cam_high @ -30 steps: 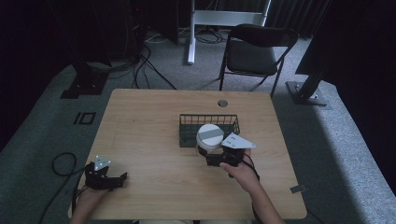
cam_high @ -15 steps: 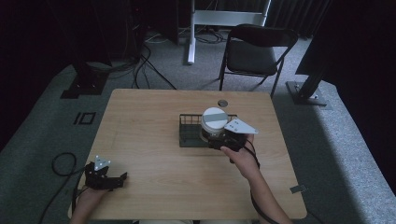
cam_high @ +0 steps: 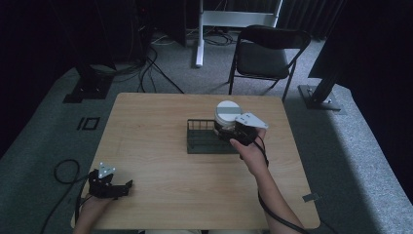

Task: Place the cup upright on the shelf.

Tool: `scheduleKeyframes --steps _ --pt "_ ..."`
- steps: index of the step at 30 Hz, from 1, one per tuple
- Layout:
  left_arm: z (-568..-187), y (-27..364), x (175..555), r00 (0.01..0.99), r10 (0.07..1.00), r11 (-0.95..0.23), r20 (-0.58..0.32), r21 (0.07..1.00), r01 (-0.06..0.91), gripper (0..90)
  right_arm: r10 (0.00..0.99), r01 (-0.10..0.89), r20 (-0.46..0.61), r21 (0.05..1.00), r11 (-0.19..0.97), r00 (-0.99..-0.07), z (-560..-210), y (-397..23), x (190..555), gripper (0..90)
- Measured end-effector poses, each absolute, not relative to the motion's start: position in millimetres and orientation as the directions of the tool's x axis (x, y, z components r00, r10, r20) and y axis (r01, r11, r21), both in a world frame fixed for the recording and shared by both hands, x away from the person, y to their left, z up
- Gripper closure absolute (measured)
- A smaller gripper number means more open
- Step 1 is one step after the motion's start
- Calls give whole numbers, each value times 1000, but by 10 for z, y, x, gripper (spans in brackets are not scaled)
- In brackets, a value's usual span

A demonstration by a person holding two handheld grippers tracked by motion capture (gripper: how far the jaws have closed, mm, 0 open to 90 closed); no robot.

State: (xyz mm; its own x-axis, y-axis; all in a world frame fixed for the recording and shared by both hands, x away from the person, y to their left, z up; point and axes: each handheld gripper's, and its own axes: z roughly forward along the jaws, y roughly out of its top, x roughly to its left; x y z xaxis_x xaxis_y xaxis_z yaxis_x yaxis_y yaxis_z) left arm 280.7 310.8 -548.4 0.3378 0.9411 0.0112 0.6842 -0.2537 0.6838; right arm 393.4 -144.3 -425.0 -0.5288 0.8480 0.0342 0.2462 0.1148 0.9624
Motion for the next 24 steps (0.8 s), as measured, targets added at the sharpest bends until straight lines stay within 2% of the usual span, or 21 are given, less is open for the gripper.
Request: scheduleKeyframes --steps 7,24 --pt "-5484 3109 2807 338 941 -254 11 684 684 1 875 281 32 952 121 -484 -4334 -1401 4071 184" --pt "-5484 3109 2807 338 941 -255 12 683 684 1 890 369 41 918 146 -454 -4579 -1302 4207 184"
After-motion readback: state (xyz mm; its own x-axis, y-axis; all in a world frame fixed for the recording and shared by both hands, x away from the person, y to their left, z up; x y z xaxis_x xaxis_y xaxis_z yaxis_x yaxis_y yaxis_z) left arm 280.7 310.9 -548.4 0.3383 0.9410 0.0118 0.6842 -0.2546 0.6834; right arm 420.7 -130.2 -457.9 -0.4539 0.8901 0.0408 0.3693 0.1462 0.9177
